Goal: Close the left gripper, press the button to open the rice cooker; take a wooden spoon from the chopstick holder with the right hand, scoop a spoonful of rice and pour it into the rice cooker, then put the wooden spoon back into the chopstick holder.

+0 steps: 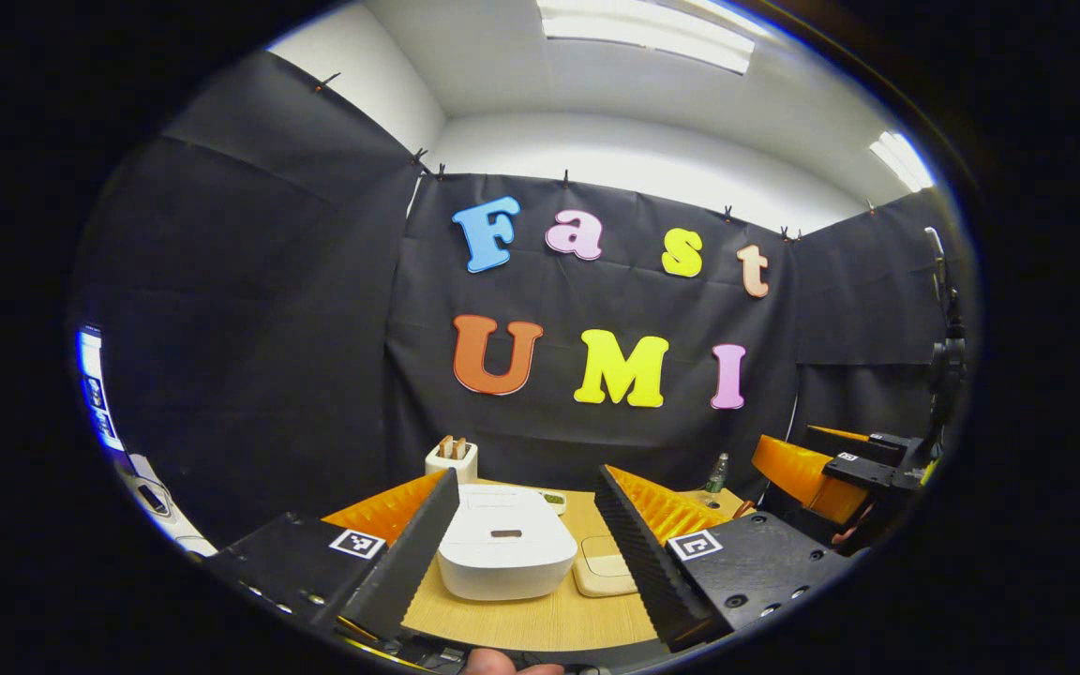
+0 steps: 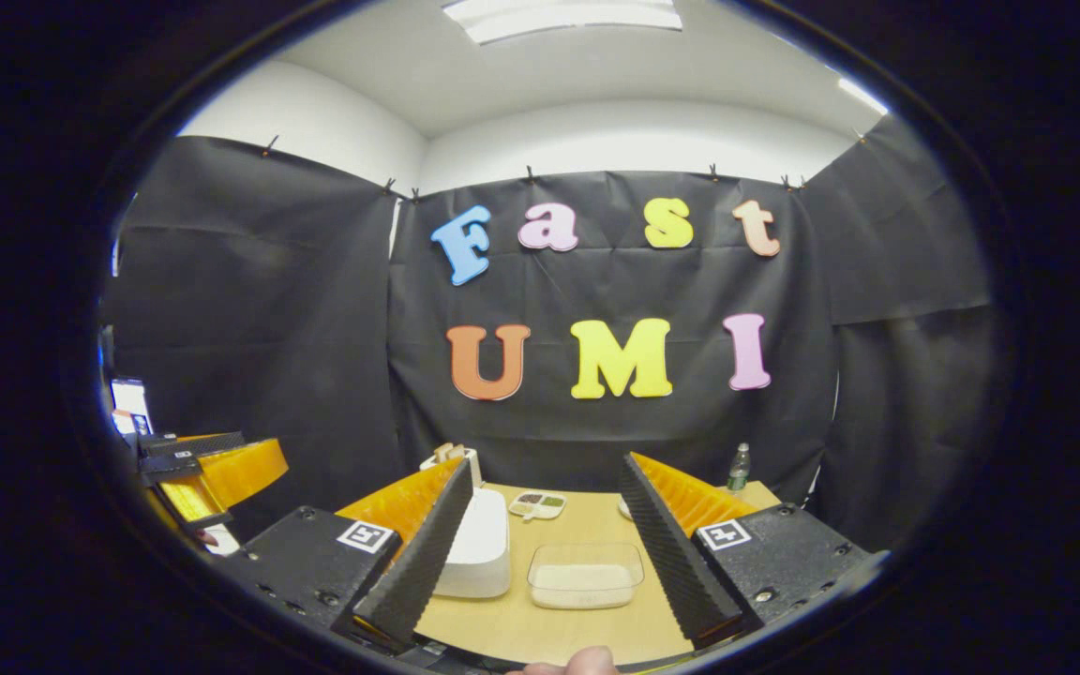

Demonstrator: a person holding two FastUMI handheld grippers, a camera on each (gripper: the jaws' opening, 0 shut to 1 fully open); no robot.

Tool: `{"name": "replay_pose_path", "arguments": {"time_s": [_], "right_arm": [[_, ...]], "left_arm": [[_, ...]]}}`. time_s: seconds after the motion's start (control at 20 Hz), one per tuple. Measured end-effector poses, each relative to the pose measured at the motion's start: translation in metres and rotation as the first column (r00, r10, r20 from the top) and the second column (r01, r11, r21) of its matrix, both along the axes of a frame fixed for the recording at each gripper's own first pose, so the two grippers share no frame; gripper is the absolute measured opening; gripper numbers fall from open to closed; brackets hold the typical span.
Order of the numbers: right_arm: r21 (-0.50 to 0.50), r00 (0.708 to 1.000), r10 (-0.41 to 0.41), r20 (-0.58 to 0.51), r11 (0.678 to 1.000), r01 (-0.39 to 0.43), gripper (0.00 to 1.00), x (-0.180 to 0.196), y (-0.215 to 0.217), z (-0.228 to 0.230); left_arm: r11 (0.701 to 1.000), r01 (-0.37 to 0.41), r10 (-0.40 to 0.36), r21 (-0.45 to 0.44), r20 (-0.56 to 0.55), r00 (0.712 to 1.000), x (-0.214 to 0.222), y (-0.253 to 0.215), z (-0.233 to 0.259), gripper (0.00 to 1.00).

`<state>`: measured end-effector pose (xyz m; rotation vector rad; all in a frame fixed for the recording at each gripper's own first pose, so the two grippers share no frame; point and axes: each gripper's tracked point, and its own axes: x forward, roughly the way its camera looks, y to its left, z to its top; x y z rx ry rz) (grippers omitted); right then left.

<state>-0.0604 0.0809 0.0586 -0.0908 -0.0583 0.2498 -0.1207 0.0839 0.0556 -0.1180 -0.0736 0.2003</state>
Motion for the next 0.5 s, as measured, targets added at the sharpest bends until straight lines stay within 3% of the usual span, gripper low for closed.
{"name": "replay_pose_path", "arguments": {"time_s": [0.5], "right_arm": [[-0.015, 1.0, 0.0, 0.018, 1.0, 0.001, 0.99, -0.027, 0.013, -0.002]], "left_arm": [[0.998, 0.047, -0.047, 0.031, -0.009, 0.999, -0.016, -0.006, -0.002, 0.94]]}}
